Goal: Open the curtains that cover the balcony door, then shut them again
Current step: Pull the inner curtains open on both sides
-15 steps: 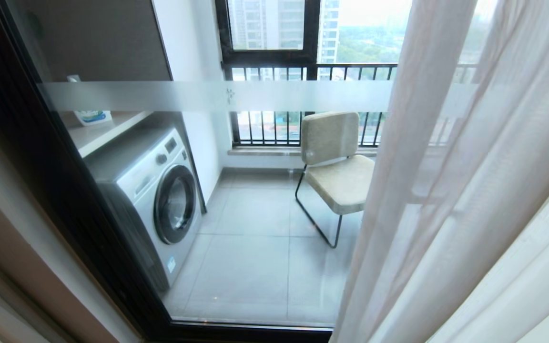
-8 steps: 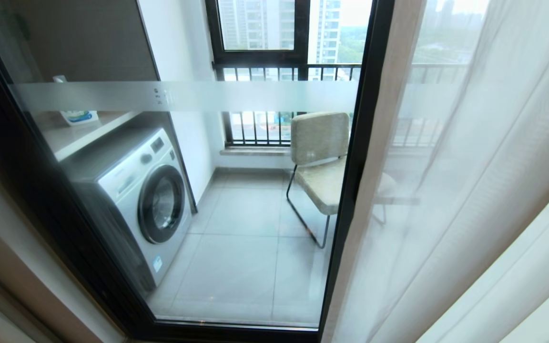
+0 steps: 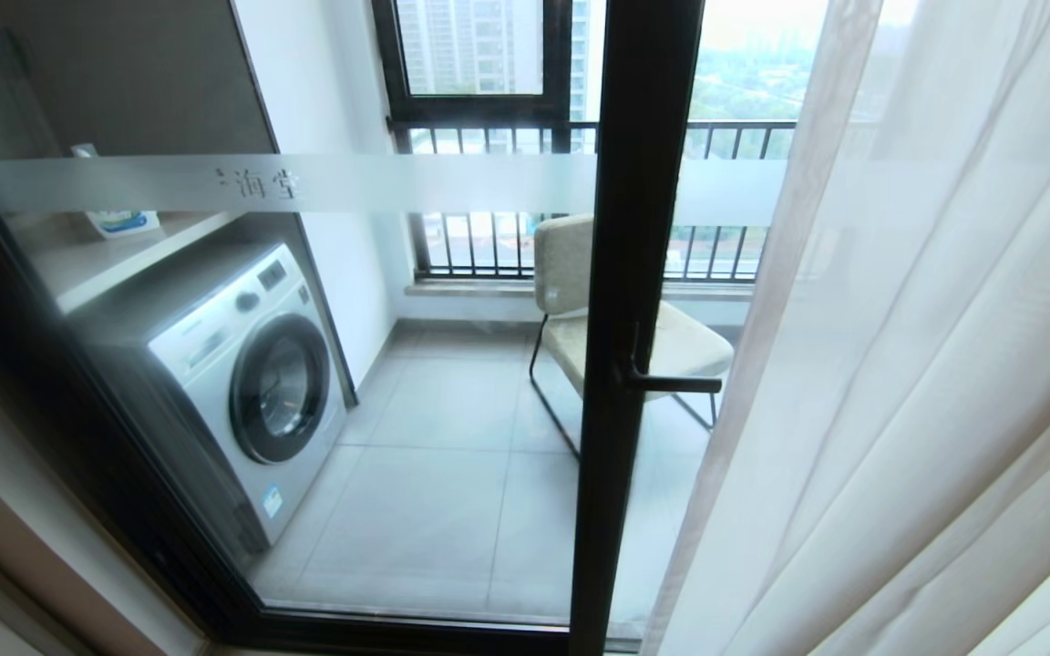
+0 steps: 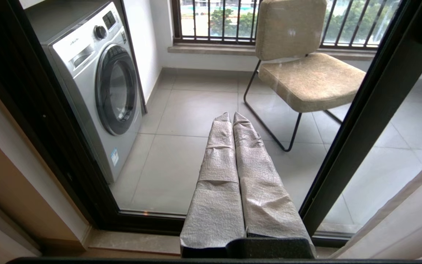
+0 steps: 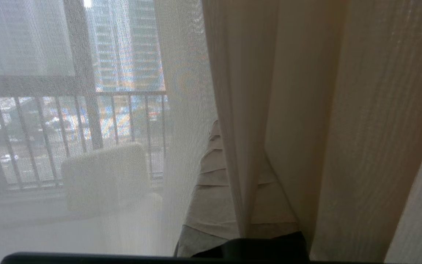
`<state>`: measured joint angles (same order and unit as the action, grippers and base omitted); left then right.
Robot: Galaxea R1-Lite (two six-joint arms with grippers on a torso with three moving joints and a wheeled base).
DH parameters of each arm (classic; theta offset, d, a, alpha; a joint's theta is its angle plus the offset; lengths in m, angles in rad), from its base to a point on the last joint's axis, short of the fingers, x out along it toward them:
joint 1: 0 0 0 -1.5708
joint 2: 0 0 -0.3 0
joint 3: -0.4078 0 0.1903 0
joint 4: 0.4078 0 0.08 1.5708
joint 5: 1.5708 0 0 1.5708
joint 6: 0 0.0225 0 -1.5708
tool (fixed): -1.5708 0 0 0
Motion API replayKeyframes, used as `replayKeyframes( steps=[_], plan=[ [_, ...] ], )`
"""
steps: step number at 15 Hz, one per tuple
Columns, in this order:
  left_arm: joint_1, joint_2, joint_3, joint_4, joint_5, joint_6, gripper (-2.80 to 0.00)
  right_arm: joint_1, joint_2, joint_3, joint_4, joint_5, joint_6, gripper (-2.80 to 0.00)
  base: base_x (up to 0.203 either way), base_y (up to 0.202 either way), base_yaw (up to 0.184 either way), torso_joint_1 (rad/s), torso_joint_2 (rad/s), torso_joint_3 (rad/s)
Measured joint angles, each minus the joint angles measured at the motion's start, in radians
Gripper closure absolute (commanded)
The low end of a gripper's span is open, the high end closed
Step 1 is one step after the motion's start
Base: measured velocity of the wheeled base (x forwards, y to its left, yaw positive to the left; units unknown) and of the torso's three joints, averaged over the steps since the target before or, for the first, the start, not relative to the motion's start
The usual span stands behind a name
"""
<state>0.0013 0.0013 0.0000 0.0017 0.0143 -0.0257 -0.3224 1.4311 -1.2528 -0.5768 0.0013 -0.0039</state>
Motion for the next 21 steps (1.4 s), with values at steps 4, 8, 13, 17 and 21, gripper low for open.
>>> replayKeyframes(
  steps=[4,8,13,17,21],
  plan=[
    [0.000,0.000,0.000,0.000,0.001,0.000,0.00,-0.050,0.000,0.002,-0.001,0.000,0.000,0.00,0.000,-0.189,0.001,0.005,0.00,0.002],
    [0.000,0.000,0.000,0.000,0.001,0.000,0.00,-0.088,-0.001,0.004,0.003,0.001,0.000,0.00,0.000,-0.189,0.001,0.001,0.00,0.003],
    [0.000,0.000,0.000,0.000,0.001,0.000,0.00,-0.142,-0.001,0.003,0.002,0.001,-0.006,0.00,0.000,-0.190,0.001,0.001,0.00,0.001],
    [0.000,0.000,0.000,0.000,0.001,0.000,0.00,-0.188,-0.001,0.003,0.008,0.002,-0.022,0.00,0.000,-0.188,0.001,0.005,0.00,0.001],
    [0.000,0.000,0.000,0.000,0.001,0.000,0.00,-0.215,-0.006,0.003,0.011,0.002,-0.053,0.00,0.000,-0.191,0.001,0.003,0.00,0.002]
  ],
)
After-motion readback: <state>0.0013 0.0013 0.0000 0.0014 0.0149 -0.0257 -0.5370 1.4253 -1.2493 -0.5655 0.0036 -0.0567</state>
